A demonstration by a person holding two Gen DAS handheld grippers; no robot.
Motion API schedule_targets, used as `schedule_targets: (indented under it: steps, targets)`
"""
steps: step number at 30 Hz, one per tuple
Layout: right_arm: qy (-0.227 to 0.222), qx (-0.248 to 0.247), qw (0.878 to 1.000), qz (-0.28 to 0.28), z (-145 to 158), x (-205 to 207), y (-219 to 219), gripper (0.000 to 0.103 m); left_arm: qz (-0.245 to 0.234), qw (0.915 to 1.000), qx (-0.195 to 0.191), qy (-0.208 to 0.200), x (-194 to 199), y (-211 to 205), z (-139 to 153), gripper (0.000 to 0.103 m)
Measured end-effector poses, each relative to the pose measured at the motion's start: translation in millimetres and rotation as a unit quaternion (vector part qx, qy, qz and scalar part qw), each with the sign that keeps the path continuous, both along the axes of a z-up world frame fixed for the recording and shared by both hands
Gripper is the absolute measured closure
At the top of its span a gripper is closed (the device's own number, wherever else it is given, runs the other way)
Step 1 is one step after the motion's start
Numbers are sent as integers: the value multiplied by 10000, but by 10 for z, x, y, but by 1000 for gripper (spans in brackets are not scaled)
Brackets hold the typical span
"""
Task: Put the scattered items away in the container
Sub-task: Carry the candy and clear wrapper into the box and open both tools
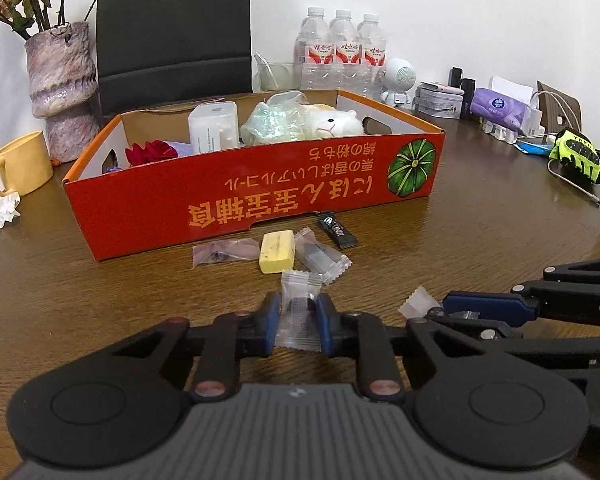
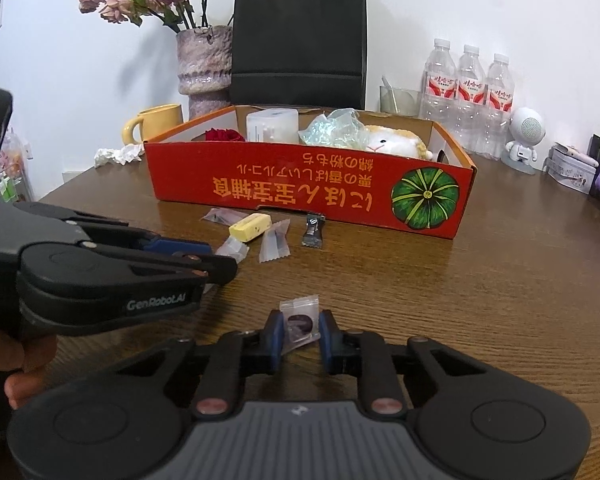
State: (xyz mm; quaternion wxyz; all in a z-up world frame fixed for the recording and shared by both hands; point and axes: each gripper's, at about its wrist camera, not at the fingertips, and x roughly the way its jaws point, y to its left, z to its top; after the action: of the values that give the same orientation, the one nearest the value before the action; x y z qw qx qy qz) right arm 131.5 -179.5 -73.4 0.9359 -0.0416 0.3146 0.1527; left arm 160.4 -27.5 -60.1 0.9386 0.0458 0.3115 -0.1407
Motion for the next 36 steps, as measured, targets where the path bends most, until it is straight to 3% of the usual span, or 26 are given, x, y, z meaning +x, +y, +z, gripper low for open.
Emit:
schedule_targets:
  steps: [9,18,21,24,29,33,36]
  targets:
    - [18,97,9999,-37,0,6,-21,87,-26,9999,-153,-4,-46,48,9,84]
    - [-109,238,9997,-7,25,-35,-35,88,-59,9994,-125,-323,-193,47,61,84]
    - [-271,299,9992,-2,74,-69,-53,88,-1,9985,-306,-446,-236,110,142,84]
    - [-431,459,9980,79,217,-50,-109,88,-3,9961,-672,-573,-238,219,319,84]
    - [-694,660,9954,107,596,196,-240,88,30,9930,-847,-824,-42,376,671,84]
    - [-1014,629,9929,-22,839,529,-257,88,377,9906,-762,-1068,259,465,864,84]
    - [-923,758,9928,-121,930,873,-261,88,667,9871,-998,-1056,543,568,895,84]
